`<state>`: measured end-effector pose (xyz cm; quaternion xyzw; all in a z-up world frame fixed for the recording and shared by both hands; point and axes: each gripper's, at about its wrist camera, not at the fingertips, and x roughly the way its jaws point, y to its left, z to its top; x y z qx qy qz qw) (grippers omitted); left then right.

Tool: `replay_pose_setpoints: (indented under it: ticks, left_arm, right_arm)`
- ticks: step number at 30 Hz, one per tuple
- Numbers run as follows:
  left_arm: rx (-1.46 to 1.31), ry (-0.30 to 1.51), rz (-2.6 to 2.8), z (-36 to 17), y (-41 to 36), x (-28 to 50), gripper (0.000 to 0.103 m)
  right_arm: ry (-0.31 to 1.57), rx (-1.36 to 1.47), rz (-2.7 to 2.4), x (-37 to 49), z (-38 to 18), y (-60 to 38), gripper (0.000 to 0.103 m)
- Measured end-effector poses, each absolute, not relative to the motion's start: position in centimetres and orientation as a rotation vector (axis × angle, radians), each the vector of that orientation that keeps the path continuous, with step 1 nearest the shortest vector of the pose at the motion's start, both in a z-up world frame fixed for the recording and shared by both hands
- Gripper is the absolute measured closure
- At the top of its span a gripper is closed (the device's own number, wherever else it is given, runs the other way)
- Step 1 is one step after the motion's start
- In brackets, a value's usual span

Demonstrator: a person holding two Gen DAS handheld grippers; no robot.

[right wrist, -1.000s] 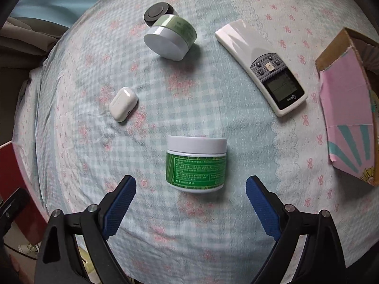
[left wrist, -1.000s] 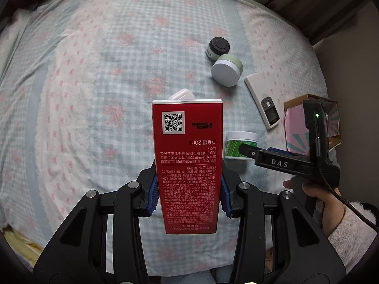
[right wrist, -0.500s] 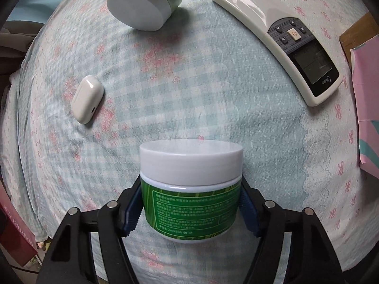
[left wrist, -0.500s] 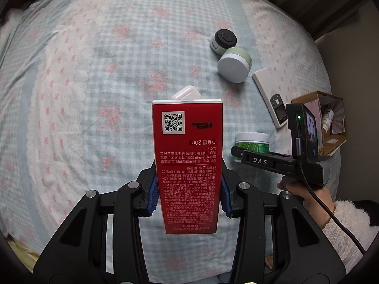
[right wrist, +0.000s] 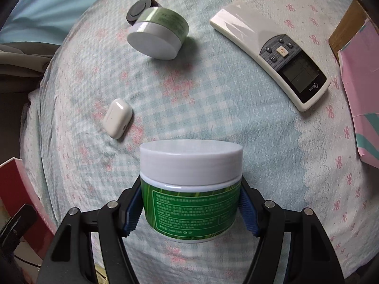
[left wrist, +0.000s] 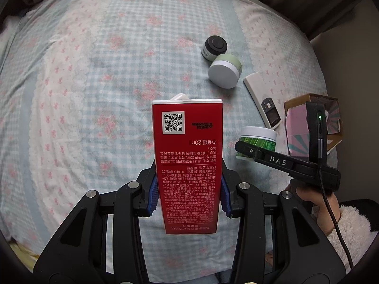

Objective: Organize rigid objects
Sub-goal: 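Carry the red box and green jar into the cardboard box and release both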

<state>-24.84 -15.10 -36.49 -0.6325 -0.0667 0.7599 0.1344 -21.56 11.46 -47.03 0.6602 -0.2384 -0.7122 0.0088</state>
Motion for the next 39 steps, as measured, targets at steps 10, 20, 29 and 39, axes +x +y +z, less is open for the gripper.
replay_pose_setpoints:
  ticks: [10, 20, 29, 39]
  left_arm:
    - [-1.720, -0.130, 2.264, -29.3, -9.2, -24.4, 0.066]
    - [-1.639, -0.158, 2.299, -23.6, 2.6, -23.4, 0.066]
    - [-1.629, -0.162, 2.234, -24.4, 15.6, -23.6, 0.066]
    - [-1.750, -0.065, 2.087, -32.5, 28.8, -26.5, 0.066]
  right_arm:
    - [-0.826, 1.787, -2.353, -21.8, -35.1, 14.5, 0.037]
    - [-0.712, 1.643, -2.472, -19.3, -25.5, 26.3, 0.037]
    - [-0.595, 1.710, -2.594, -16.8, -24.0, 40.7, 0.037]
    - [-0.374, 1.855, -2.566, -18.0, -30.0, 49.6, 0.037]
